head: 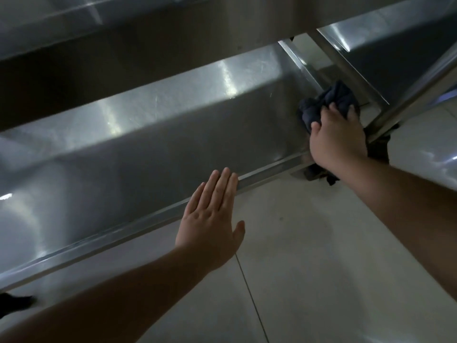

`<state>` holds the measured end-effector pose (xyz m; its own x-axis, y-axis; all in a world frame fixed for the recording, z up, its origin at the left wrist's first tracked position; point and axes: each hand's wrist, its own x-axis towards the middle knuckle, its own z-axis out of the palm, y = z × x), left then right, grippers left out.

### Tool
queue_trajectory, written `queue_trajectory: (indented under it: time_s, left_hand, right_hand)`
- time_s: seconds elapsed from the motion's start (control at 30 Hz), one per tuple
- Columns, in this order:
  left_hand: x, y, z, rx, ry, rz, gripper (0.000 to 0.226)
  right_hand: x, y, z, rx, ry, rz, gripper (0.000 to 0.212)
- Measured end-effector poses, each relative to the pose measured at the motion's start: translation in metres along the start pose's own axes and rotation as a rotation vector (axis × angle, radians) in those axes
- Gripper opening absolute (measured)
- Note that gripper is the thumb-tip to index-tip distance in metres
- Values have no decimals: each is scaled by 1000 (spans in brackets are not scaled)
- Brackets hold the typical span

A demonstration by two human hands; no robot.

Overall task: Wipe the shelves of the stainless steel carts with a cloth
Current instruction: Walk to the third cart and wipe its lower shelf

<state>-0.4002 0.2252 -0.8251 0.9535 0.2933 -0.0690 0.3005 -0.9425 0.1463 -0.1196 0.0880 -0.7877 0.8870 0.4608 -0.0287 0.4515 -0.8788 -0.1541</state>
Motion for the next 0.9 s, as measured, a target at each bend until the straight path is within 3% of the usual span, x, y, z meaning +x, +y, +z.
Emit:
queue_trajectory:
  time_s: [0.07,0.17,0.2,0.27,0.4,0.47,0.53,0.67,0.77,0.83,0.9]
  left_hand:
    - [0,1,1,0,0,-5,98]
    - [1,1,1,-1,3,-9,99]
    - [1,1,1,-1,4,-7,98]
    - [0,0,-1,-3,4,1,97]
    - [-1,0,-3,-6,-7,3,98]
    - [0,0,-5,-9,-14,-6,98]
    - [0,0,-6,-17,-26,-7,98]
    - [0,2,-9,-43,-29,-16,99]
    - [1,2,-9,-28,-46,-21,100]
    - [1,1,-10,-18,-56,-17,100]
    - [1,0,-11,-13,-70,-10,101]
  right_hand:
    - [-13,-11,3,48,8,-98,51]
    - [-31,-1,7,74,-130,-554,54]
    - [-25,8,4,62,-152,-626,55]
    - [1,21,4,37,-103,-528,53]
    - [70,10,9,56,47,48,56]
    - [94,-13,11,104,84,160,57]
    - [102,-35,10,88,89,64,56]
    - [64,-64,14,176,-67,-405,52]
    - [28,-50,19,155,-119,-755,55]
    - [49,-30,17,130,-116,-759,53]
    - [92,-20,15,100,11,-539,51]
